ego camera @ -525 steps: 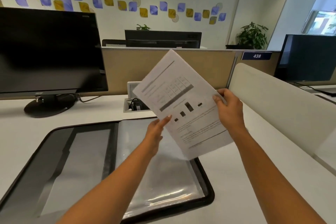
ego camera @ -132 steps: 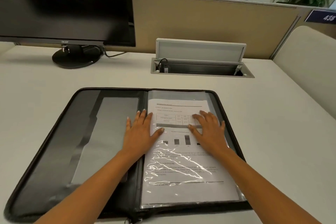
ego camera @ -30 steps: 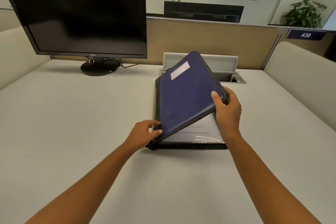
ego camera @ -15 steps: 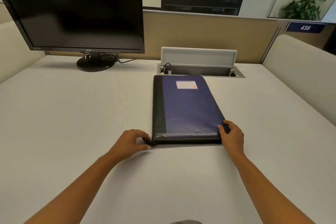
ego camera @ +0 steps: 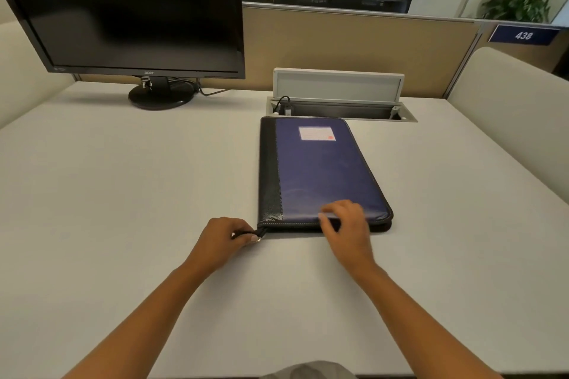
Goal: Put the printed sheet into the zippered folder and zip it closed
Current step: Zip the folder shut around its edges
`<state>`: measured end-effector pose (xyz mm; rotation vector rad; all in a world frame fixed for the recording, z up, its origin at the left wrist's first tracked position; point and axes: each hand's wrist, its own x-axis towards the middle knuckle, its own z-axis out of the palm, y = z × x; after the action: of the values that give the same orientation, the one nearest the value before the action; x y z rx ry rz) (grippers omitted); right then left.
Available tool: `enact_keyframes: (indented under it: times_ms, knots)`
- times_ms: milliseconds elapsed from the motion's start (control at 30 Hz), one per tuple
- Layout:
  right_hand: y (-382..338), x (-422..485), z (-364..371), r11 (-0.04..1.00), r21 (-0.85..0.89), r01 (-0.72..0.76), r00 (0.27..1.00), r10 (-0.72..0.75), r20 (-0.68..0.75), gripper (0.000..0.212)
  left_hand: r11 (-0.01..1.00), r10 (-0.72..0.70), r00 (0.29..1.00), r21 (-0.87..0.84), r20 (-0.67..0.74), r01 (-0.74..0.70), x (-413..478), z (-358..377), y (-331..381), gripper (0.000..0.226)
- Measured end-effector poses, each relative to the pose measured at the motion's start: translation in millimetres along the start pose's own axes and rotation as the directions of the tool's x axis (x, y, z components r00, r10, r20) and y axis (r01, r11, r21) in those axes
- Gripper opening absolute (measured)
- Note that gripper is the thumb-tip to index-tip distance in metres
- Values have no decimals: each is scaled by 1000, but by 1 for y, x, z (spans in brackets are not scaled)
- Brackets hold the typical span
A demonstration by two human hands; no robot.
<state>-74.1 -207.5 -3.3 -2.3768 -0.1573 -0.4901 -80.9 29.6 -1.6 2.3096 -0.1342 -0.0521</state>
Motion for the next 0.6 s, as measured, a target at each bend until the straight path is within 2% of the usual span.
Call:
enact_keyframes:
  times_ms: [100,233,400,600]
  knots:
    - [-19,-10,15,994,101,49,980,-68,188,9,998,-33,999,-47,17,34,-2,3,2,8]
    - [-34,-20,34,992,121,15,929,-59,367,20,973,-80,996,-214,33,85,-6,3,1,10]
    - [-46,-23,51,998,-10,61,907,-51,418,38,901,-140,986,-401,89,164,-11,6,-2,9]
    - [-51,-22,61,997,-41,58,919,-37,393,25,841,-141,981,-507,137,191,-12,5,-6,6]
